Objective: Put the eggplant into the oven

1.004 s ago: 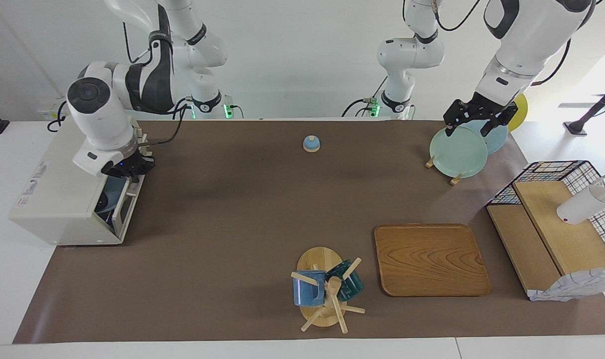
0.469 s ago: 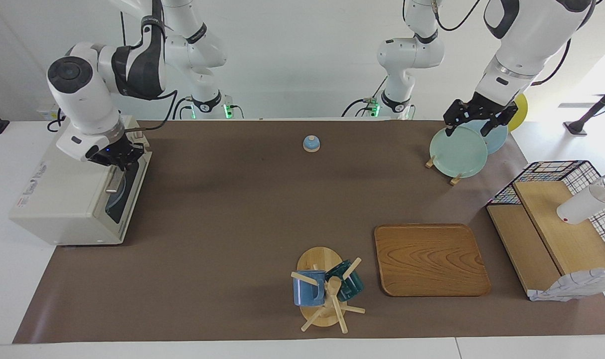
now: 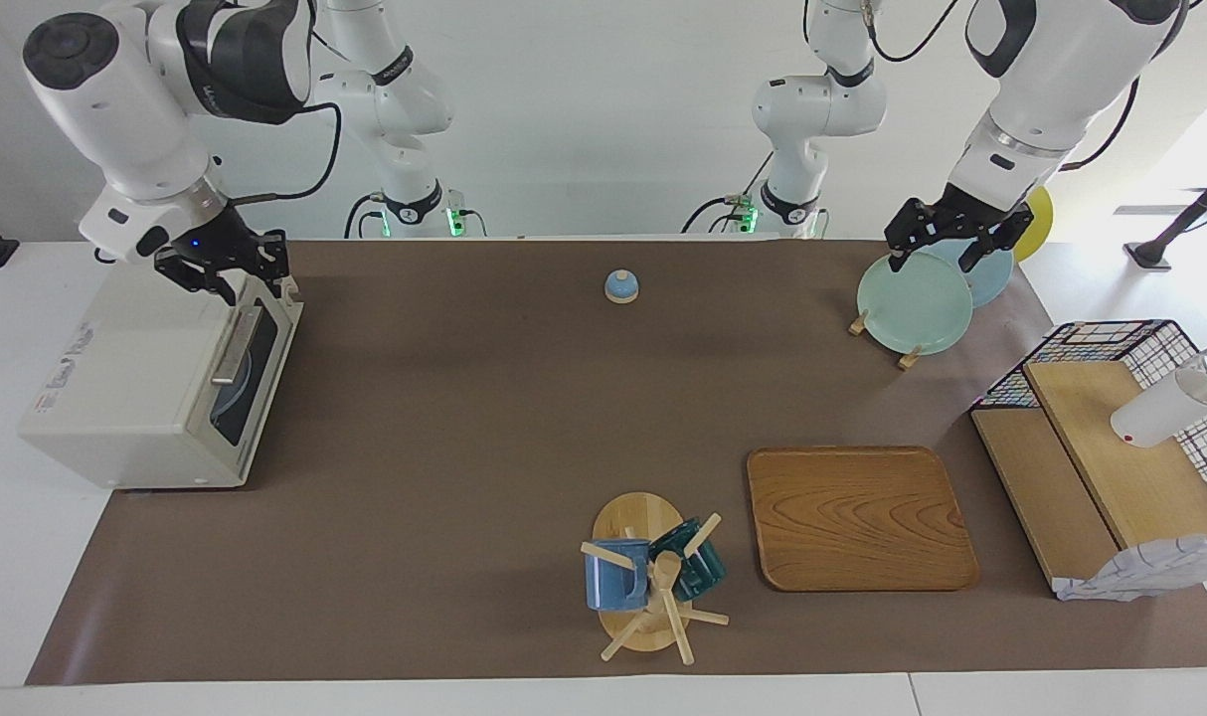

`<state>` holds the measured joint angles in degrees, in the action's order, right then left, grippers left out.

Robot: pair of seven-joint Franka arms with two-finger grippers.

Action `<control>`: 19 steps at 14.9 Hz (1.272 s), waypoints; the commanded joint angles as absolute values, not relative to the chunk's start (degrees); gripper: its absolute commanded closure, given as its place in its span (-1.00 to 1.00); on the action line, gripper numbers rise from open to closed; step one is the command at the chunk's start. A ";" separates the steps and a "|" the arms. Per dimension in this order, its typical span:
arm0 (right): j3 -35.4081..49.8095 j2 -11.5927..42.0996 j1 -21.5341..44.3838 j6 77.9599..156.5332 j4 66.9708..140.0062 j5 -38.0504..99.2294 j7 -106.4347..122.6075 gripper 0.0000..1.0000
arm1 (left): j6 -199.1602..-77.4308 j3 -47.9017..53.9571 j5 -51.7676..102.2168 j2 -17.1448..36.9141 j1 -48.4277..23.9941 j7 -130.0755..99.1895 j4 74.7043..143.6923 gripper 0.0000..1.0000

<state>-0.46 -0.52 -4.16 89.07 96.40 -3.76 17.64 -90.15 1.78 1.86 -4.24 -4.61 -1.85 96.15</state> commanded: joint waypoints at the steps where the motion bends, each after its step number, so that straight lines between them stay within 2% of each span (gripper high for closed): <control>1: 0.00 -0.44 -3.95 87.02 96.15 -2.81 13.30 -1.00 | -89.21 2.20 2.29 -4.13 -3.69 -1.32 95.71 -1.00; 7: -1.14 -1.31 -2.55 84.82 97.20 -2.81 10.72 -1.00 | -89.21 2.20 2.37 -4.13 -3.69 -1.32 95.71 -1.00; 10: -2.20 -1.32 -2.03 87.61 97.65 -2.81 10.90 -1.00 | -89.21 2.20 2.37 -4.13 -3.69 -1.32 95.71 -1.00; 19: -2.37 -0.35 -1.58 87.89 95.89 -2.46 8.09 -1.00 | -89.21 2.20 2.29 -4.13 -3.69 -1.32 95.71 -1.00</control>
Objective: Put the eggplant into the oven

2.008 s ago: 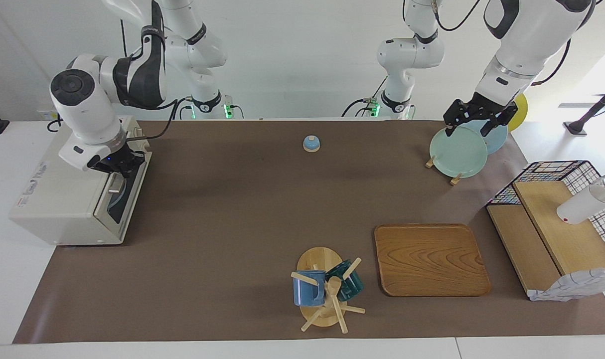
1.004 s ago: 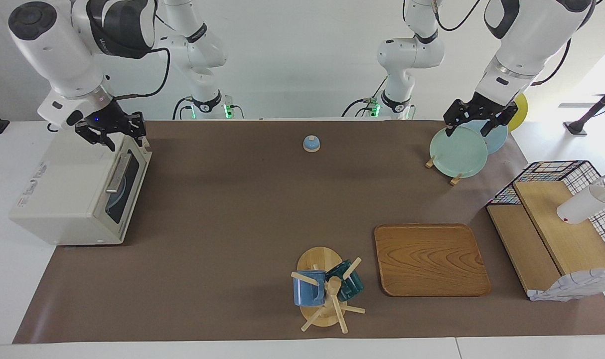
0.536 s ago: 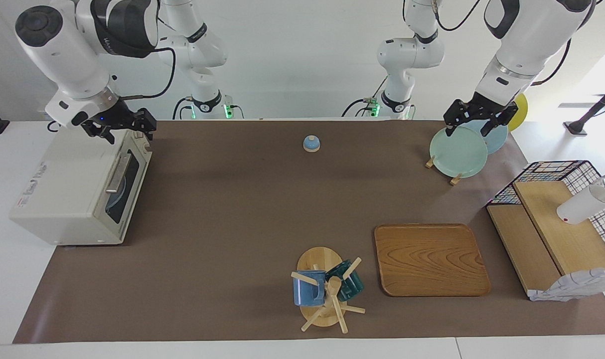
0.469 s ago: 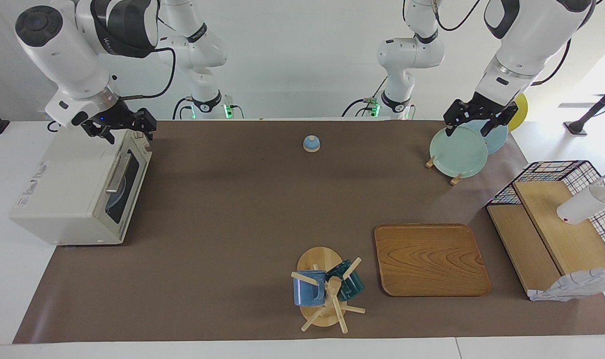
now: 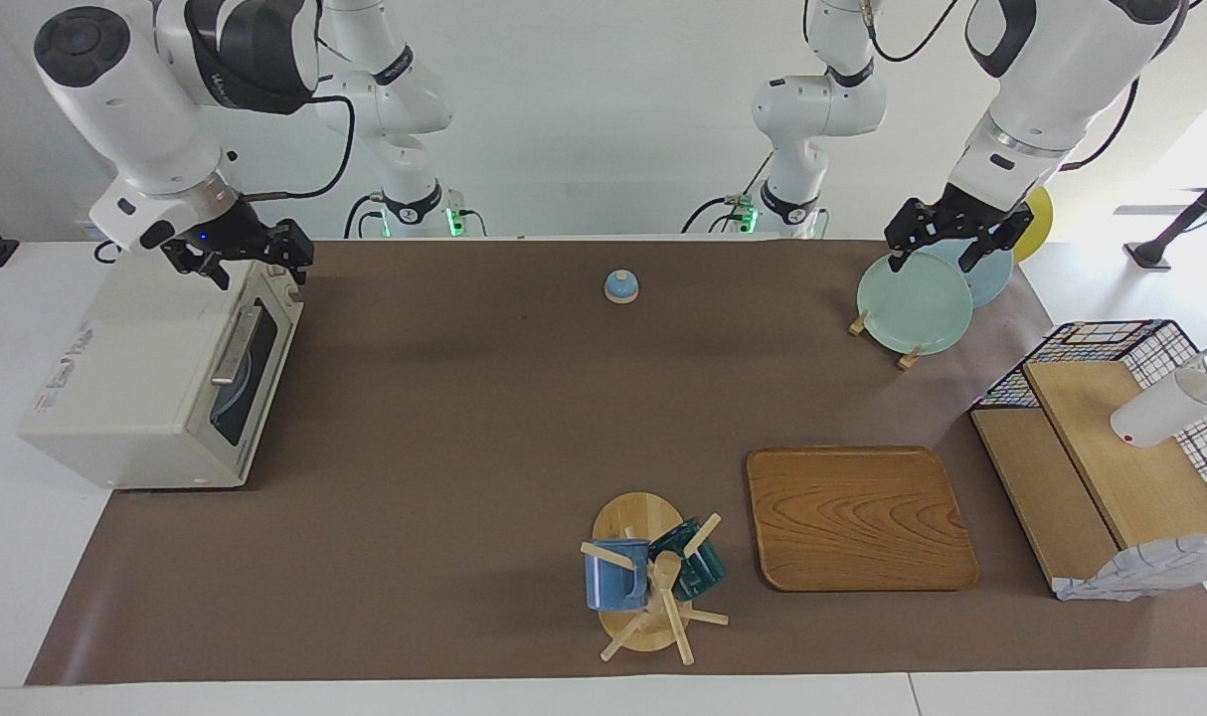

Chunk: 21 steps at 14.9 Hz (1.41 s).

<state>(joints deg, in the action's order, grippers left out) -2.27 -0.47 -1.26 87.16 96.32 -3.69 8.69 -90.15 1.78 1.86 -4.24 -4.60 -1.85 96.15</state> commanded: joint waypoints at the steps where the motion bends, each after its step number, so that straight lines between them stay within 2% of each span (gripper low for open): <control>1: -2.37 -0.35 -1.58 87.89 95.89 -2.37 8.00 -1.00 | -89.21 2.20 2.37 -4.13 -3.69 -1.32 95.71 -1.00; 4: -2.55 -0.18 -1.67 88.24 95.71 -1.33 7.82 -1.00 | -89.21 2.20 2.37 -4.13 -3.69 -1.32 95.71 -1.00; 7: -2.72 1.49 -1.58 86.75 91.50 0.18 5.63 -1.00 | -89.21 2.20 2.37 -4.13 -3.69 -1.32 95.71 -1.00; 21: -2.73 0.79 -0.88 87.71 91.49 0.00 6.15 -1.00 | -89.21 2.20 2.37 -4.13 -3.69 -1.32 95.71 -1.00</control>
